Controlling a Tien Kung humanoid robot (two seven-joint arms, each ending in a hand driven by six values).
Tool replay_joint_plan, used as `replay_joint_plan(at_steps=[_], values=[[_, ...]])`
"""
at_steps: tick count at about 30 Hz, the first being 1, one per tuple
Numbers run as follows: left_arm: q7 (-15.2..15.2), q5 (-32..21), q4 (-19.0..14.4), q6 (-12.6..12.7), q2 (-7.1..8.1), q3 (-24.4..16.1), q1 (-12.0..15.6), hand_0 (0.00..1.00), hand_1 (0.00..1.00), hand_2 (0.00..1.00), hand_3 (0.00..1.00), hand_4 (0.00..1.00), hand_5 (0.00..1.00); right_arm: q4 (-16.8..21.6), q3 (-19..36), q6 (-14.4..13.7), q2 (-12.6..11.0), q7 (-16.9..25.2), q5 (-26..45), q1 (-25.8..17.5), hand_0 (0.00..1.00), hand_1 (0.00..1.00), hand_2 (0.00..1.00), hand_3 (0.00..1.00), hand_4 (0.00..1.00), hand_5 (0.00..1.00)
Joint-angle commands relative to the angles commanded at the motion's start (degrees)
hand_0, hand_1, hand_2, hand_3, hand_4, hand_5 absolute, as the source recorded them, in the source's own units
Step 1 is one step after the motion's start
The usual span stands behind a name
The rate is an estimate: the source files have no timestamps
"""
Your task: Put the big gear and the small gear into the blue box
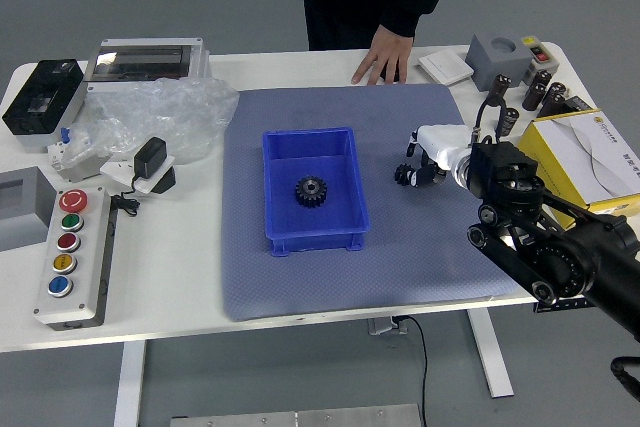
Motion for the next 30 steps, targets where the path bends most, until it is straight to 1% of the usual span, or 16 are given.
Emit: replay_joint_plan(at_steps=[4, 5, 6, 16, 17, 22, 23, 28, 29, 30], values=[[0.01, 0.01, 0.00, 0.00, -0.01, 0.00, 0.01, 0.795, 0.819, 0.809, 0.839, 0.663, 0.258, -0.12, 0.05, 0.80, 0.16, -0.37, 0.28, -0.01, 0.488, 0.558, 0.659, 0.837, 0.733, 0.419], [0.02, 0.03, 0.00, 0.00, -0.01, -0.01, 0.02, 0.795, 0.819, 0.809, 0.839, 0.663, 0.257, -0.15, 0.03, 0.89, 0.20, -0.43, 0.31, 0.00, 0.507, 0.569, 0.672, 0.855, 0.755, 0.431], [0.02, 0.03, 0.00, 0.00, -0.01, -0.01, 0.02, 0.795, 0.819, 0.809, 0.839, 0.663, 0.257, -0.18, 0.01, 0.97, 0.24, -0.50, 0.32, 0.01, 0.507, 0.569, 0.672, 0.855, 0.755, 0.431], [0.03, 0.15, 0.00, -0.01, -0.05, 0.01, 0.06, 0.794, 0.819, 0.809, 0.839, 0.663, 0.256, -0.93, -0.71, 0.77, 0.95, -0.92, 0.08, 0.05, 0.495, 0.563, 0.667, 0.851, 0.759, 0.433], [0.03, 0.18, 0.00, -0.02, -0.05, 0.00, 0.05, 0.794, 0.819, 0.809, 0.838, 0.662, 0.256, -1.07, -0.81, 0.72, 1.05, -0.94, 0.03, 0.05, 0.483, 0.550, 0.651, 0.818, 0.749, 0.422], [0.06, 0.25, 0.00, -0.02, -0.07, 0.02, 0.07, 0.794, 0.819, 0.809, 0.838, 0.662, 0.256, -1.92, -1.31, 0.43, 1.66, -1.00, -0.22, 0.09, 0.483, 0.550, 0.651, 0.818, 0.749, 0.422], [0.07, 0.27, 0.00, -0.02, -0.07, 0.02, 0.07, 0.794, 0.819, 0.808, 0.839, 0.663, 0.258, -2.09, -1.37, 0.36, 1.77, -1.00, -0.29, 0.11, 0.472, 0.539, 0.630, 0.767, 0.739, 0.412], [0.08, 0.33, 0.00, -0.03, -0.09, 0.01, 0.06, 0.794, 0.819, 0.808, 0.839, 0.663, 0.258, -3.04, -1.61, -0.03, 2.24, -0.97, -0.67, 0.19, 0.472, 0.539, 0.630, 0.767, 0.739, 0.412], [0.08, 0.35, 0.00, -0.03, -0.09, 0.00, 0.05, 0.795, 0.819, 0.808, 0.838, 0.664, 0.260, -3.17, -1.64, -0.08, 2.30, -0.96, -0.72, 0.19, 0.451, 0.515, 0.588, 0.688, 0.713, 0.397], [0.08, 0.36, 0.00, -0.04, -0.10, 0.00, 0.05, 0.795, 0.819, 0.808, 0.838, 0.664, 0.260, -3.33, -1.69, -0.16, 2.38, -0.94, -0.77, 0.19, 0.451, 0.515, 0.588, 0.688, 0.713, 0.397]])
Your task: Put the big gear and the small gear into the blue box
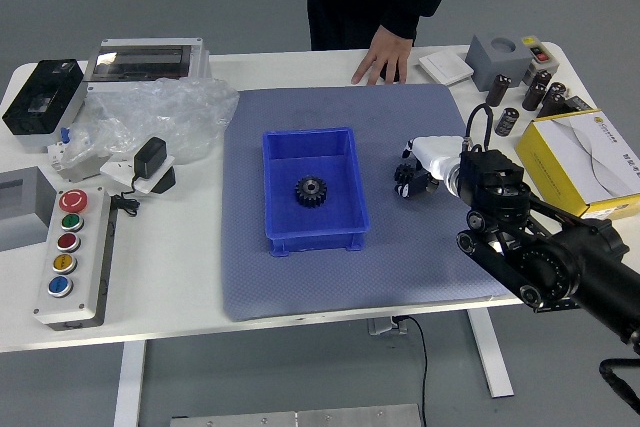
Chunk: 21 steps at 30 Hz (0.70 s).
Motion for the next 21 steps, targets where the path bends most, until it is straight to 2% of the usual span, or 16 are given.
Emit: replay_joint_plan(at_steps=[4, 5, 16, 17, 21], values=[[0.00, 0.01, 0.00, -0.01, -0.04, 0.02, -0.01, 0.795, 0.819, 0.808, 0.838, 0.664, 0.260, -0.51, -0.27, -0.25, 0.26, 0.07, -0.14, 0.00, 0.451, 0.515, 0.588, 0.688, 0.713, 0.397], [0.00, 0.01, 0.00, -0.01, -0.05, 0.02, -0.01, 0.794, 0.819, 0.809, 0.838, 0.664, 0.260, -0.61, -0.32, -0.30, 0.31, 0.08, -0.15, 0.00, 0.428, 0.497, 0.549, 0.639, 0.669, 0.359], [0.01, -0.05, 0.00, 0.00, -0.08, 0.03, -0.03, 0.794, 0.819, 0.809, 0.838, 0.664, 0.260, -0.91, -0.61, -1.05, 0.60, 0.18, -0.51, 0.06, 0.416, 0.472, 0.518, 0.622, 0.629, 0.329], [0.00, -0.04, 0.00, 0.00, -0.08, 0.02, -0.05, 0.794, 0.819, 0.809, 0.838, 0.664, 0.260, -0.92, -0.64, -1.15, 0.64, 0.18, -0.55, 0.07, 0.398, 0.455, 0.489, 0.610, 0.561, 0.311], [-0.01, -0.06, 0.00, -0.01, -0.09, 0.01, -0.09, 0.794, 0.819, 0.809, 0.838, 0.664, 0.260, -0.97, -0.69, -1.49, 0.77, 0.19, -0.70, 0.07, 0.398, 0.455, 0.489, 0.610, 0.561, 0.311]])
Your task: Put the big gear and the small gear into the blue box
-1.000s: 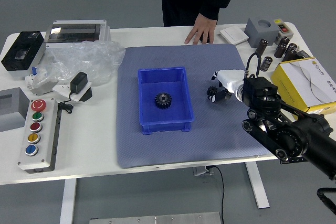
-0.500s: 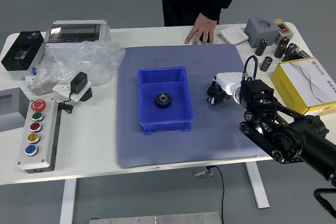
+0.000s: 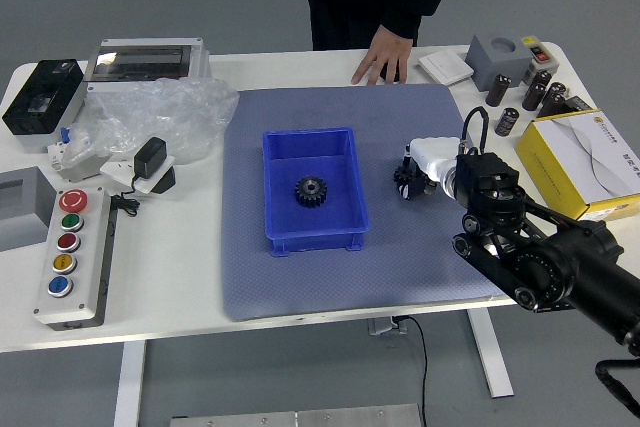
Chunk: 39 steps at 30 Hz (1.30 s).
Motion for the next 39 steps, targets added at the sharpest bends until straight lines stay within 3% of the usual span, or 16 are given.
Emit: replay_joint_plan(at_steps=[17, 25, 33, 39], values=[[-0.03, -0.06, 0.00, 0.01, -0.01, -0.02, 0.01, 0.794, 0.819, 0.807, 0.838, 0.664, 0.260, -0.12, 1.28, -1.52, 0.50, 0.08, -0.58, -0.53, 0.368, 0.421, 0.444, 0.577, 0.532, 0.282], [-0.04, -0.20, 0.00, 0.04, 0.05, 0.01, 0.02, 0.794, 0.819, 0.807, 0.838, 0.664, 0.260, 0.87, 3.81, -1.72, -0.32, -0.03, -0.94, -0.99, 0.371, 0.417, 0.437, 0.571, 0.522, 0.276], [-0.09, -0.39, 0.00, 0.07, 0.22, -0.03, -0.03, 0.794, 0.820, 0.807, 0.838, 0.664, 0.260, 3.74, 9.25, -1.51, -1.98, -0.49, -2.15, -1.61, 0.371, 0.413, 0.431, 0.564, 0.498, 0.273], [-0.12, -0.43, 0.00, 0.06, 0.30, -0.05, -0.04, 0.794, 0.820, 0.807, 0.838, 0.664, 0.260, 8.12, 12.73, -1.26, -2.84, -1.02, -3.09, -2.30, 0.374, 0.411, 0.430, 0.566, 0.490, 0.265]])
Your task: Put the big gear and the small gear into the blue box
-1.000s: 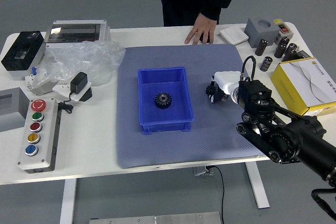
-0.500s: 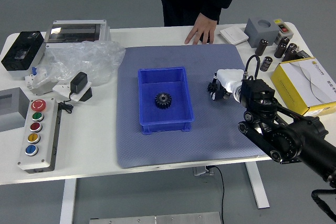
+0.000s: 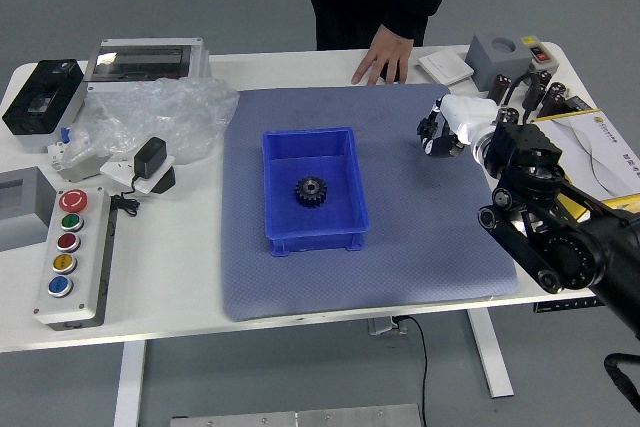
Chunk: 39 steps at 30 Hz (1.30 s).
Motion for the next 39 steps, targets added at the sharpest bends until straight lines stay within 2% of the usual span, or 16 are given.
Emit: replay_joint_plan(at_steps=[8, 15, 19, 28, 29, 34, 35, 39], values=[[-0.01, 0.07, 0.00, 0.00, 0.11, -0.05, 0.06, 0.794, 0.820, 0.807, 0.838, 0.664, 0.260, 8.34, 0.23, 0.65, -0.34, -0.94, 0.11, -0.74, 0.375, 0.410, 0.428, 0.566, 0.487, 0.257], [0.01, 0.08, 0.00, 0.06, 0.16, 0.07, 0.09, 0.794, 0.819, 0.807, 0.839, 0.663, 0.259, 13.96, -2.36, 1.34, 0.96, -1.72, 0.83, -1.30, 0.376, 0.410, 0.426, 0.565, 0.487, 0.254], [0.02, 0.07, 0.00, 0.11, 0.12, 0.17, 0.13, 0.794, 0.820, 0.807, 0.838, 0.663, 0.259, 15.29, -4.81, 1.49, 2.25, -1.91, 1.58, -1.70, 0.377, 0.410, 0.426, 0.563, 0.487, 0.253], [0.06, -0.01, 0.00, 0.20, 0.09, 0.35, 0.23, 0.794, 0.819, 0.806, 0.838, 0.663, 0.261, 15.50, -8.36, 2.46, 3.97, -2.30, 3.41, -2.47, 0.378, 0.414, 0.431, 0.567, 0.487, 0.253], [0.06, -0.01, 0.00, 0.20, 0.09, 0.35, 0.23, 0.794, 0.819, 0.807, 0.837, 0.660, 0.258, 15.45, -8.32, 2.78, 4.02, -2.32, 3.61, -2.51, 0.406, 0.463, 0.496, 0.648, 0.582, 0.349], [0.05, -0.02, 0.00, 0.21, 0.06, 0.33, 0.21, 0.794, 0.819, 0.807, 0.837, 0.660, 0.258, 15.34, -7.77, 4.05, 4.06, -2.26, 4.25, -2.57, 0.406, 0.463, 0.496, 0.648, 0.582, 0.349], [0.05, -0.02, 0.00, 0.21, 0.06, 0.32, 0.21, 0.793, 0.819, 0.806, 0.838, 0.660, 0.258, 15.35, -7.64, 4.27, 4.06, -2.23, 4.34, -2.57, 0.470, 0.513, 0.610, 0.914, 0.737, 0.485], [0.06, -0.04, 0.00, 0.21, 0.02, 0.32, 0.21, 0.793, 0.819, 0.806, 0.838, 0.660, 0.258, 15.52, -7.11, 5.07, 3.99, -2.22, 4.59, -2.59, 0.470, 0.513, 0.610, 0.914, 0.737, 0.485]])
